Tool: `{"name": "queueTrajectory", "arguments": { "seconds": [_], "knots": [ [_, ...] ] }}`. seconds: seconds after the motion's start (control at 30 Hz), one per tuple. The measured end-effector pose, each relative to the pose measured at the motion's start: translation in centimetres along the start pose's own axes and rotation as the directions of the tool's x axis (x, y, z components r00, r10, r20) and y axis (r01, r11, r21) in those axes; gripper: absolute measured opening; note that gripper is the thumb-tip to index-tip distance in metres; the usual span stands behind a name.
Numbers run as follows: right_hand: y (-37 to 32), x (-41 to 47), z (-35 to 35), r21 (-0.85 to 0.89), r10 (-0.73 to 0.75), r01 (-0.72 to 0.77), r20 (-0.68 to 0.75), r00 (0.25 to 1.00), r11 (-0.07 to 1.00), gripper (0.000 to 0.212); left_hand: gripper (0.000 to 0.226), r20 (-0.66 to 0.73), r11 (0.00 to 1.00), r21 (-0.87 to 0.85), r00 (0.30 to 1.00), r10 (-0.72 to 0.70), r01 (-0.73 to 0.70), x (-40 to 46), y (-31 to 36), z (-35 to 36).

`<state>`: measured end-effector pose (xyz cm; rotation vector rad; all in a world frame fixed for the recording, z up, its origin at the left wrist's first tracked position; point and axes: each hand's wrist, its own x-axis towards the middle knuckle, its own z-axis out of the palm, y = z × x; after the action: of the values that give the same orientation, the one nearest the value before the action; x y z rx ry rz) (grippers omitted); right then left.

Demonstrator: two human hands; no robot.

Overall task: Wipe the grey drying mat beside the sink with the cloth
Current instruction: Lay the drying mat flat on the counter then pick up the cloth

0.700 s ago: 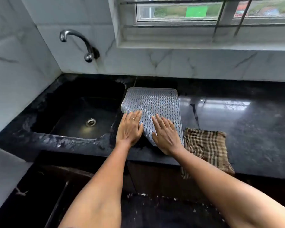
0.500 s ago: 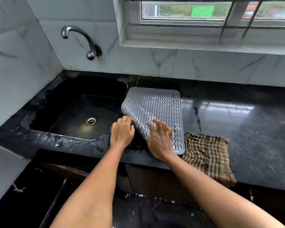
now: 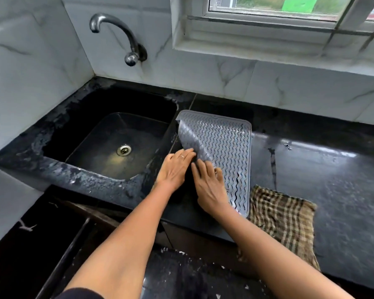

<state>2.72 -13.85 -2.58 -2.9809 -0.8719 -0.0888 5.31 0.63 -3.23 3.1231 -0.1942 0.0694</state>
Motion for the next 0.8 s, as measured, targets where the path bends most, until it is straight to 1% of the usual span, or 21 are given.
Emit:
{"name": "queueTrajectory", "arguments": {
  "seconds": [0.1,0.17,0.23,0.27,0.3,0.37,0.4,0.43,0.47,0.5,0.53,0.57,0.6,0.63,0.67,0.73,0.8],
  "knots": [
    [1.6,0.1,-0.3,0.035,0.062,-0.059,-0.115,0.991,0.998,0.06,0.078,0.0,0.999,0.03,0.999,0.034,-0.034,0.8,1.0,-0.4],
    [2.5,0.2,-0.5,0.143,0.145,-0.119,-0.186,0.972,0.982,0.05,0.077,-0.048,0.997,0.027,0.997,0.068,-0.066,1.4,1.5,-0.8],
    [3.0,0.6,-0.6,0.339,0.283,-0.203,-0.206,0.937,0.919,0.041,0.061,-0.136,0.991,-0.014,0.982,0.131,-0.134,1.9,1.8,-1.4],
    [3.0,0.6,-0.6,0.418,0.332,-0.224,-0.205,0.921,0.881,0.039,0.053,-0.201,0.985,-0.04,0.967,0.158,-0.169,1.9,2.0,-1.7],
    [3.0,0.6,-0.6,0.465,0.348,-0.218,-0.214,0.913,0.858,0.038,0.047,-0.284,0.978,-0.048,0.941,0.182,-0.203,1.7,2.1,-2.0],
    [2.3,0.2,-0.8,0.498,0.315,-0.167,-0.23,0.921,0.851,0.038,0.035,-0.464,0.972,-0.034,0.865,0.19,-0.232,1.2,1.9,-2.3],
    [1.7,0.0,-0.8,0.498,0.28,-0.134,-0.231,0.932,0.857,0.039,0.027,-0.523,0.972,-0.045,0.834,0.175,-0.231,0.9,1.6,-2.4],
    [1.1,-0.2,-0.9,0.496,0.234,-0.095,-0.225,0.946,0.863,0.039,0.02,-0.55,0.972,-0.064,0.821,0.155,-0.227,0.4,1.3,-2.5],
    [0.4,-0.4,-0.9,0.495,0.176,-0.054,-0.203,0.963,0.867,0.039,0.019,-0.538,0.972,-0.094,0.832,0.134,-0.217,-0.4,0.8,-2.9],
    [-0.2,-0.4,-0.7,0.48,0.11,-0.023,-0.153,0.982,0.877,0.037,0.022,-0.471,0.97,-0.139,0.875,0.113,-0.2,-1.0,0.2,-3.0],
    [-0.8,-0.4,-0.5,0.432,0.038,0.0,-0.079,0.996,0.902,0.035,0.024,-0.354,0.969,-0.184,0.931,0.091,-0.165,-1.8,-0.5,-2.9],
    [-1.3,-0.4,-0.3,0.353,-0.019,0.019,-0.005,1.0,0.936,0.037,0.026,-0.206,0.972,-0.205,0.976,0.07,-0.113,-2.8,-1.1,-2.7],
    [-1.7,-0.5,-0.1,0.277,-0.046,0.027,0.065,0.997,0.961,0.039,0.028,-0.08,0.976,-0.211,0.996,0.045,-0.061,-4.1,-1.7,-2.3],
    [-2.0,-0.6,0.0,0.231,-0.051,0.022,0.122,0.991,0.973,0.041,0.032,0.014,0.975,-0.224,1.0,0.013,-0.01,-5.2,-2.3,-1.8],
    [-2.1,-0.7,0.0,0.226,-0.048,0.011,0.16,0.986,0.974,0.042,0.037,0.073,0.969,-0.246,0.997,-0.015,0.033,-6.4,-2.7,-1.5],
    [-1.8,-0.7,0.2,0.286,-0.053,-0.011,0.215,0.975,0.958,0.039,0.044,0.109,0.96,-0.274,0.994,-0.024,0.054,-7.7,-3.2,-1.3],
    [-1.0,-1.1,-0.2,0.37,-0.075,-0.024,0.25,0.965,0.929,0.032,0.051,0.076,0.949,-0.31,0.997,-0.032,0.055,-8.2,-3.2,-2.1]
  ]
}}
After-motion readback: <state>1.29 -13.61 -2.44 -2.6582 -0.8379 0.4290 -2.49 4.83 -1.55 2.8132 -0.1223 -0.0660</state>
